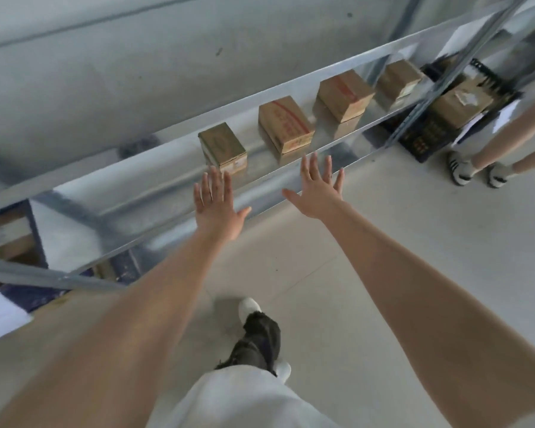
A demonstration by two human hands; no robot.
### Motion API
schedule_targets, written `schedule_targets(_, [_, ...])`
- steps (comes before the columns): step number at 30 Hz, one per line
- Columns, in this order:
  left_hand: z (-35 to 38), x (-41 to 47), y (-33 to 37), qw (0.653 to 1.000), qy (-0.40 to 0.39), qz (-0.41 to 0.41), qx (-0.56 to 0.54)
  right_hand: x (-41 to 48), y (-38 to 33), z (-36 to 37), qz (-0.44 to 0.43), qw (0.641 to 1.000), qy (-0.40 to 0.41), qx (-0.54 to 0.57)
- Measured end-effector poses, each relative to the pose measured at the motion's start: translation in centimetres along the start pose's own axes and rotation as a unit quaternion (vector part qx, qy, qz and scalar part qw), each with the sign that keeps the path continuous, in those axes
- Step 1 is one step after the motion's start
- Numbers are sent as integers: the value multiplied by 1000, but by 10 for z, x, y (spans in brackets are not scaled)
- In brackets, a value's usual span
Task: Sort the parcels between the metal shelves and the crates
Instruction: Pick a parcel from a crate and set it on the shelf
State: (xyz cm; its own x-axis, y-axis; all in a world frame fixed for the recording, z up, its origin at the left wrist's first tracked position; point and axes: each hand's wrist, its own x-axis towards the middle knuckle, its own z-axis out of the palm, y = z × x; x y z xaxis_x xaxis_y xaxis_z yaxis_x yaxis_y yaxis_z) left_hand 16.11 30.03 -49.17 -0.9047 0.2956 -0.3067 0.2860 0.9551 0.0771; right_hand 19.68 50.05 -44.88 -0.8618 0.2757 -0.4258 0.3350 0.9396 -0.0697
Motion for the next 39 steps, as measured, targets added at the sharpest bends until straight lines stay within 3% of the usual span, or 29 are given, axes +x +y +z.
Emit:
schedule_targets(6, [15,61,-2,997,-19,-64,-36,83,-13,6,-65,997,-40,-14])
schedule_targets(12, [55,117,-7,983,-102,-141,-66,164,-8,29,-94,989,-112,-19])
schedule_targets(22, [132,256,-13,944,-20,-248,-217,328,-4,100,-136,973,-170,72])
schedule_targets(26, [162,307,-22,868,79,-300,-387,381,-21,130,-160,954,-171,185])
schedule_targets(28, [177,330,-31,790,95,-315,-518,402,-34,144,-173,936,-170,256])
schedule_targets(30, [204,351,-48,689,97,-336,-634,415,-47,156,-188,912,-166,324])
schedule_targets(31, [230,366,-60,659,91,-327,-671,420,-52,161,-195,898,-162,361])
schedule_targets(33, [239,370,-60,639,77,-285,-710,425,-63,171,-194,866,-153,434])
schedule_targets(39, [184,346,-24,640,120,-214,-728,424,-83,172,-163,788,-138,577])
